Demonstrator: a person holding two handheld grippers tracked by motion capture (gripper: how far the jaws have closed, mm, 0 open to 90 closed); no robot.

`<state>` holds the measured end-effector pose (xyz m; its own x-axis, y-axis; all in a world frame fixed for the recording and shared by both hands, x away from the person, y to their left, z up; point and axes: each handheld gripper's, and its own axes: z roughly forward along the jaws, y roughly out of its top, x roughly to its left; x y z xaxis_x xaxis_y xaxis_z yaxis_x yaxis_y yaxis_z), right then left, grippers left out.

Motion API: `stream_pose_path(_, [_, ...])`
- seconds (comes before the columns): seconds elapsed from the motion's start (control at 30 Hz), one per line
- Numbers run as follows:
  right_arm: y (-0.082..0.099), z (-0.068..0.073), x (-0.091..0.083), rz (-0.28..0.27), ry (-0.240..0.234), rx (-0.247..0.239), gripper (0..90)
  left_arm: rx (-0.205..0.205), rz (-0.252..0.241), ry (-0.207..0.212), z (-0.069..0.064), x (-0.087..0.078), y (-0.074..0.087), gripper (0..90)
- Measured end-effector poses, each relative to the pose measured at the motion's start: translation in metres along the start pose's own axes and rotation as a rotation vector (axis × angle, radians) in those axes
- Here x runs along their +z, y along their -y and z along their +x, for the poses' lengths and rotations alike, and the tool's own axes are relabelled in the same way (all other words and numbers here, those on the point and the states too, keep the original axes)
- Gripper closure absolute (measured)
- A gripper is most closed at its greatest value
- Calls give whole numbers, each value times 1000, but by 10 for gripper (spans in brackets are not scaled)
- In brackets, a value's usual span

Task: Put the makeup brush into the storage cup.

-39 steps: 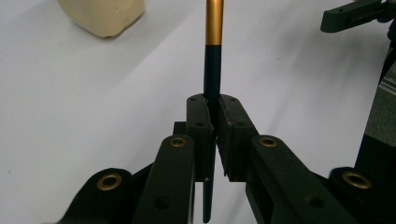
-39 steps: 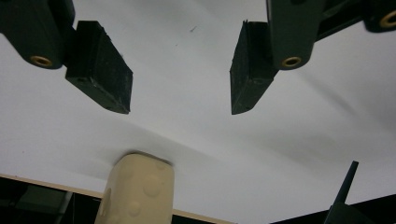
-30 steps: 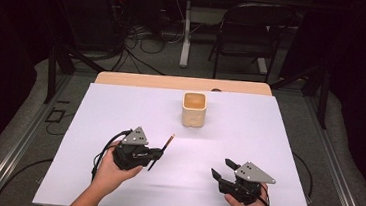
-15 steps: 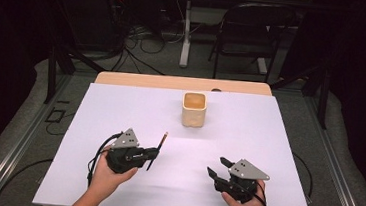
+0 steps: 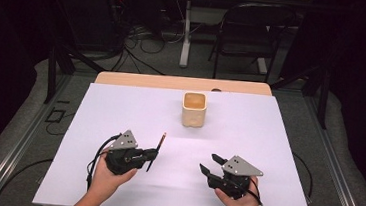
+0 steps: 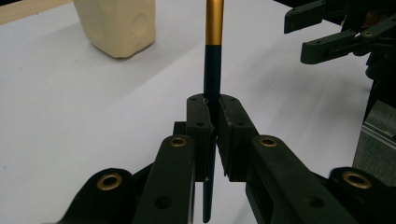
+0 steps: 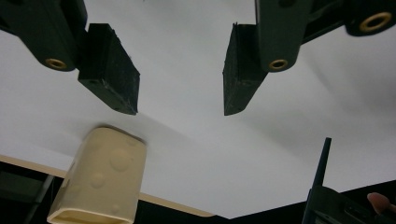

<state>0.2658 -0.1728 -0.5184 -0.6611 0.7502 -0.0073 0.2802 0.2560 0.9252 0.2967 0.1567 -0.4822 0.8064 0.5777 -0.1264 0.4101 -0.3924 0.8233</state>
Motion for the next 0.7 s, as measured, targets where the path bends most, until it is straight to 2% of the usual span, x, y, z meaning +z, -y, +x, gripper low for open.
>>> stream_pose_path(0.1, [-3,-1,2,16,-10,16,466,0,-2,0,0,1,0,836])
stream_pose_path(0.13, [-5,-2,4,22,-26,29,491,2,-3,-2,-1,1,0,836])
stream_pose_path(0.23, [-6,-2,6,29,-30,30,495,-3,-5,-1,-1,2,0,836])
stream_pose_path(0.47, [-12,-3,15,6,-50,53,520,1,-10,-10,-3,6,1,836])
stream_pose_path(0.7, [-23,-4,21,12,-67,71,570,-11,-8,-5,-5,13,-1,836])
